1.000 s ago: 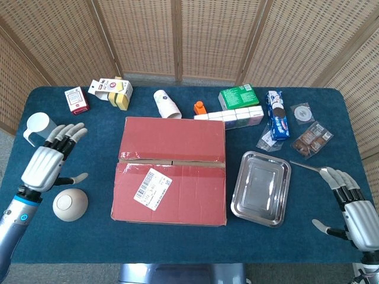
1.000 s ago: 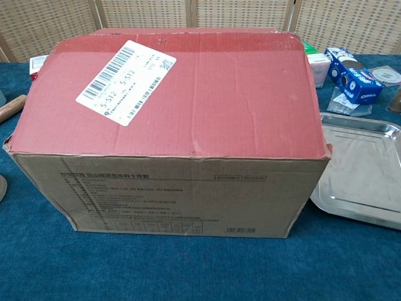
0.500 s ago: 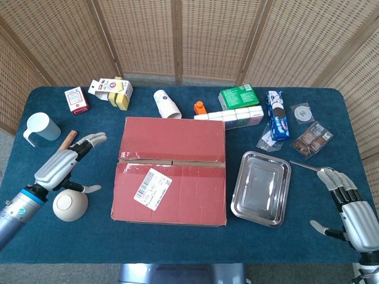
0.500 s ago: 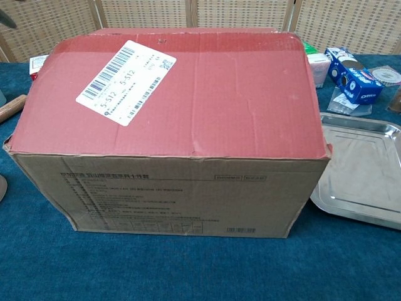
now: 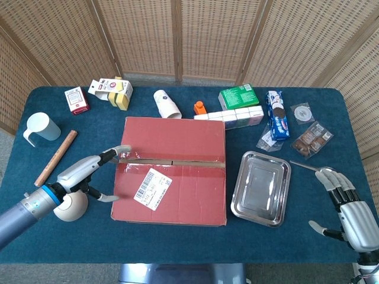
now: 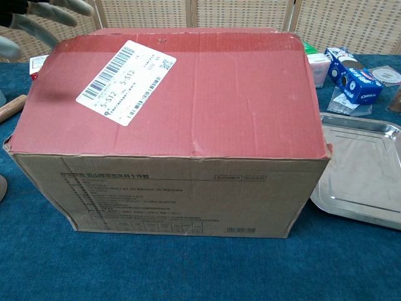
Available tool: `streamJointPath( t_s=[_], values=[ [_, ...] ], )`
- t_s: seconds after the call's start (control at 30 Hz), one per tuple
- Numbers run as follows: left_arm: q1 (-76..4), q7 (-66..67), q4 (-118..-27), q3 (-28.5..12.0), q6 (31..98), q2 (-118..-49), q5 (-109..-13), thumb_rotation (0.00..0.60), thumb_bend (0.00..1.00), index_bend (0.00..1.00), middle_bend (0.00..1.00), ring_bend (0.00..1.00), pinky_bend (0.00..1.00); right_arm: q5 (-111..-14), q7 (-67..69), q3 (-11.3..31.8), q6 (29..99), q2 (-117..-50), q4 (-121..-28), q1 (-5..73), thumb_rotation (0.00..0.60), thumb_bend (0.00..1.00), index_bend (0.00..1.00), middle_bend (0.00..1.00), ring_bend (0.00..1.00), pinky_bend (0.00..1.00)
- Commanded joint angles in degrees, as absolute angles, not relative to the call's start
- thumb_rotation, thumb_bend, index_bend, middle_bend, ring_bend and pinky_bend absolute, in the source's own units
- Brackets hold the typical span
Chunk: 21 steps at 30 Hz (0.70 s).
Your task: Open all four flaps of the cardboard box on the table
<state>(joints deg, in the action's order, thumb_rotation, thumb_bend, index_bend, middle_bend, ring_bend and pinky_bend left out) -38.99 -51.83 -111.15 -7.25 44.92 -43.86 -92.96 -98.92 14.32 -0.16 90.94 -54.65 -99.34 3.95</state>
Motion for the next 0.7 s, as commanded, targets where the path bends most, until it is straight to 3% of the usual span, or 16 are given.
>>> streamJointPath(
  t_s=[0.03,0.4,0.7],
  values=[
    [-39.9,-53.2,-111.3,-6.7,44.4,-44.5,-93.5,0.6,0.15,0.0,0.0,0.0,0.21,-98.9,14.6,-0.1,91.0,-54.5,-99.4,4.0,0.6,0.0,0.0,0.0,0.0,0.0],
    [-40.8,-62.4,-112.4,-5.5,48.4,-43.4,-97.3,0.6,0.15,0.0,0.0,0.0,0.21,-99.4,14.7,-0.3,91.4,-54.4,-99.5,3.9,0.6,0.0,0.0,0.0,0.0,0.0],
    [-40.8,-77.8,-112.1,-2.9,58.5,-40.5,-106.7,0.6,0.15,0.0,0.0,0.0,0.23,-99.6,14.2,-0.6,91.1,-54.4,-99.9,3.9,0.6,0.0,0.0,0.0,0.0,0.0]
  ],
)
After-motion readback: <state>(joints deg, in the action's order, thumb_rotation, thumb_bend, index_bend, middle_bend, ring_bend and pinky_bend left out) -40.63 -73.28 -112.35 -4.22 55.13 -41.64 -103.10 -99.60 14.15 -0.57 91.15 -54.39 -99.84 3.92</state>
